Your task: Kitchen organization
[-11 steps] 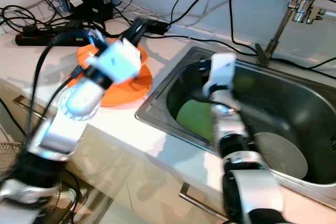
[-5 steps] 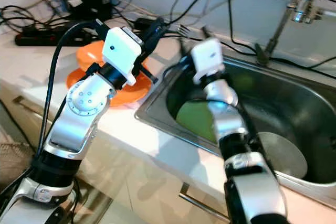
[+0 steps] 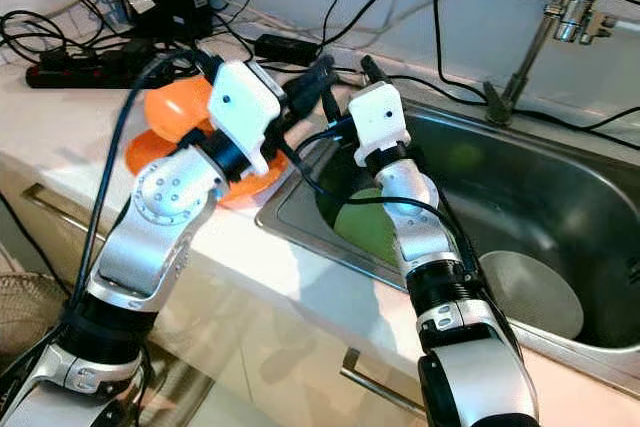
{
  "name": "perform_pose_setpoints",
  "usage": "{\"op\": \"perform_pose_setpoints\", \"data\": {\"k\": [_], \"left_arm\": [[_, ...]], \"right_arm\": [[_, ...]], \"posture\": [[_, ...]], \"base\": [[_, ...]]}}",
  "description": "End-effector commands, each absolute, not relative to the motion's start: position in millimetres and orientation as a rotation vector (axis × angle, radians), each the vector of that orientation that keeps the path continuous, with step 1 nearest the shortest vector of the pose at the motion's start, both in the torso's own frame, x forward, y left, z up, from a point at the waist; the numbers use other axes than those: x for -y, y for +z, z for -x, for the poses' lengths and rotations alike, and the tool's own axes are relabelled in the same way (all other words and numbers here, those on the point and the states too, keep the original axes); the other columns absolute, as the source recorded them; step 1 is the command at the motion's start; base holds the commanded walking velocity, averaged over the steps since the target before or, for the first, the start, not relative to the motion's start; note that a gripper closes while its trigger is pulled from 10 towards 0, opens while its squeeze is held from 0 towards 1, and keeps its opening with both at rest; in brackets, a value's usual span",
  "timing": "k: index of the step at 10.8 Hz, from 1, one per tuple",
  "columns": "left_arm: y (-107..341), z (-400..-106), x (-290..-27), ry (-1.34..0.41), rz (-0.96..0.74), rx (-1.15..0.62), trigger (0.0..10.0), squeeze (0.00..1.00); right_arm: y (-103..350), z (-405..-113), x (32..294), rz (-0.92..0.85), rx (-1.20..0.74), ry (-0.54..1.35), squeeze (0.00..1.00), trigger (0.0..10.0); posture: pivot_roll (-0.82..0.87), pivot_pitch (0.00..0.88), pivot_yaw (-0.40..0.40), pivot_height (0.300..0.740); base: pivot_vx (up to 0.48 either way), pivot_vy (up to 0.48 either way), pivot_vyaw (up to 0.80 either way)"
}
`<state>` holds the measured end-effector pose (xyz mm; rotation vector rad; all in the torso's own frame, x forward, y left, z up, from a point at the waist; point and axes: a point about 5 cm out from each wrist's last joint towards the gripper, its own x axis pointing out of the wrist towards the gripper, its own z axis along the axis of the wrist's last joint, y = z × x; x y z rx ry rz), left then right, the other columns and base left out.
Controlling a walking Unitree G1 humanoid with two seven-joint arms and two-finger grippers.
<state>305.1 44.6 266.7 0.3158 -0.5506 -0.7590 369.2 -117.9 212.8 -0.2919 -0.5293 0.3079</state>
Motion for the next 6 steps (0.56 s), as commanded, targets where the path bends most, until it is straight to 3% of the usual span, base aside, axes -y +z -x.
{"op": "perform_pose_setpoints", "data": {"k": [1, 2, 3, 6], "left_arm": [[267.2, -302.1, -43.0, -0.781, -0.323, 0.552, 10.0, 0.0], [266.9, -301.9, -43.9, -0.783, -0.328, 0.547, 10.0, 0.0], [266.3, -301.9, -44.2, -0.784, -0.332, 0.542, 10.0, 0.0], [266.3, -305.8, -47.8, -0.751, -0.341, 0.533, 10.0, 0.0]], "right_arm": [[217.7, -369.0, 120.0, 0.275, 0.543, 0.296, 0.0, 10.0], [217.7, -368.8, 120.4, 0.258, 0.543, 0.292, 0.0, 10.0], [217.8, -368.5, 120.1, 0.256, 0.544, 0.296, 0.0, 0.0], [215.4, -367.9, 120.9, 0.245, 0.534, 0.297, 0.0, 0.0]], "posture": [[0.23, 0.0, -0.034, 0.74], [0.23, 0.0, -0.034, 0.74], [0.23, 0.0, -0.035, 0.74], [0.23, 0.0, -0.038, 0.74]], "base": [[0.0, 0.0, 0.0], [0.0, 0.0, 0.0], [0.0, 0.0, 0.0], [0.0, 0.0, 0.0]]}}
